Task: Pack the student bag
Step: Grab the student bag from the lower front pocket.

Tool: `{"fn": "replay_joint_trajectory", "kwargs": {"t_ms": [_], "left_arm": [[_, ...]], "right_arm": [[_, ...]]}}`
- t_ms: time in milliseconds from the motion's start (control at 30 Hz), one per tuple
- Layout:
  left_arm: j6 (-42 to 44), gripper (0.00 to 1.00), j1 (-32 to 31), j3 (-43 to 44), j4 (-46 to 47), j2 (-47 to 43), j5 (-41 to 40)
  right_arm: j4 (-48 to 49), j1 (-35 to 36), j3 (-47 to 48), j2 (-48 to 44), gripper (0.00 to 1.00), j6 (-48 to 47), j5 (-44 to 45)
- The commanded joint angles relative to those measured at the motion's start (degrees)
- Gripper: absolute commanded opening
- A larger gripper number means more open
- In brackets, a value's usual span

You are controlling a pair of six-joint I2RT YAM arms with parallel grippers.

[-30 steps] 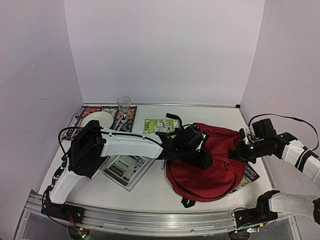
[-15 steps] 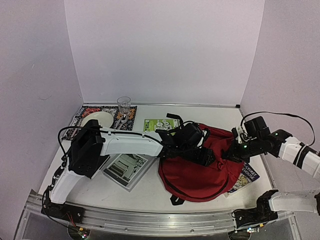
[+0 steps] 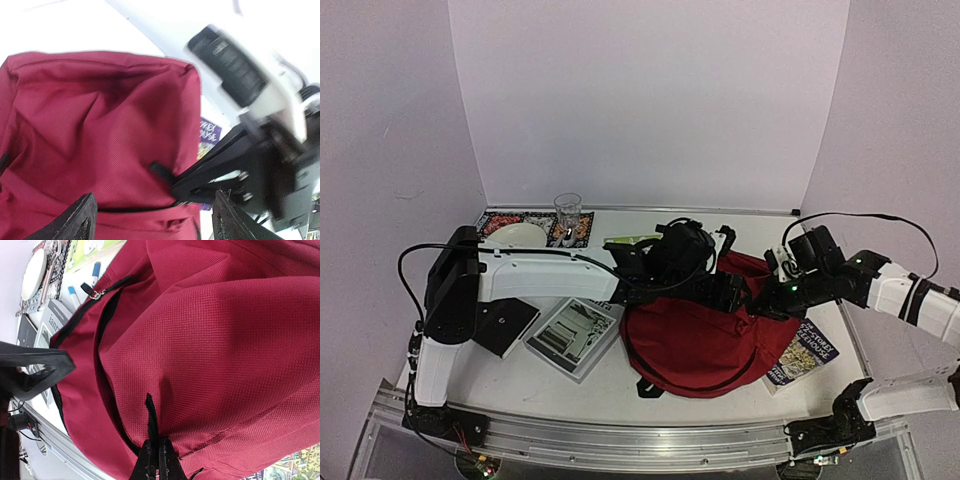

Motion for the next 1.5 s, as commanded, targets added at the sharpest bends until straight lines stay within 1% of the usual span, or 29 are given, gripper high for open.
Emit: {"fn": "replay_joint_trajectory", "kwargs": {"t_ms": [0,133,267,333,400,433,533,633,767,867,933,1033,1067,1100,1167,1200,1267,1333,1400,1467], "left_arm": [[0.36,0.81,-0.28,5.71,2.90,3.59,2.65],[0.46,0.80,-0.33,6.16,2.93,6.07,3.59],[0.80,0.80,-0.25,2.25,2.93,4.92,1.34],[-0.59,0.80,-0.06,-0.54,2.93,3.50,-0.81],[-3.70,0.80,0.31,-2.61,2.94,2.51,-3.53],[-5.29,0.80,0.59,-2.94,2.95,2.50,-3.52],[-10.60,0.81,0.81,-2.49,2.97,3.55,-2.43],[-14.40,0.80,0.80,-0.21,2.98,5.93,1.45],[-15.05,0.78,0.72,1.96,3.24,8.03,3.48],[-13.92,0.71,0.72,2.63,4.13,8.83,4.98],[-13.45,0.60,0.72,2.35,5.07,9.05,5.95],[-13.25,0.36,0.77,1.02,7.07,8.57,6.90],[-13.13,0.25,0.81,0.30,7.83,8.10,7.02],[-13.08,0.16,0.84,-0.41,8.22,7.74,7.08],[-13.03,0.02,1.03,-1.74,10.21,6.84,7.06],[-13.09,0.00,1.23,-2.22,10.57,6.47,7.04],[-13.45,0.00,1.68,-3.39,11.35,5.78,7.25],[-13.84,0.00,2.15,-4.52,12.03,5.09,7.29],[-14.15,0.00,2.63,-5.35,12.38,4.60,7.39],[-14.17,0.00,2.94,-5.81,12.43,4.16,7.53]], "right_arm": [[2.45,0.60,2.60,0.08,0.02,0.51,0.97],[2.77,0.57,2.50,-0.82,0.02,1.29,1.33],[2.86,0.56,1.99,-1.15,0.03,2.20,1.69],[2.92,0.61,1.71,-1.26,0.02,2.67,1.97],[3.29,0.56,1.43,-1.55,0.02,3.07,2.17],[3.53,0.57,1.21,-1.79,0.02,3.25,2.25],[4.51,0.56,0.69,-2.07,0.02,3.45,1.89],[5.53,0.62,0.12,-2.15,0.02,3.62,1.19],[6.92,0.62,-0.27,-1.48,0.03,3.98,0.24],[7.84,0.56,-0.43,-1.19,0.03,4.40,0.00],[8.43,0.60,-0.34,-1.15,0.05,4.61,0.25],[8.57,0.59,0.06,-1.30,0.10,4.75,1.26],[8.57,0.56,0.08,-1.51,0.12,4.85,1.74],[8.52,0.55,0.03,-1.73,0.14,4.86,2.39],[8.29,0.58,-0.18,-2.47,0.20,5.10,3.98],[8.14,0.56,-0.45,-2.92,0.22,5.23,4.64],[7.14,0.57,-0.79,-4.35,0.28,5.48,6.16],[4.59,0.55,-0.95,-5.97,0.38,5.82,9.02],[-0.18,0.40,-1.08,-7.70,0.49,7.04,14.27],[-3.89,0.05,-1.66,-9.84,0.55,8.39,18.01]]}}
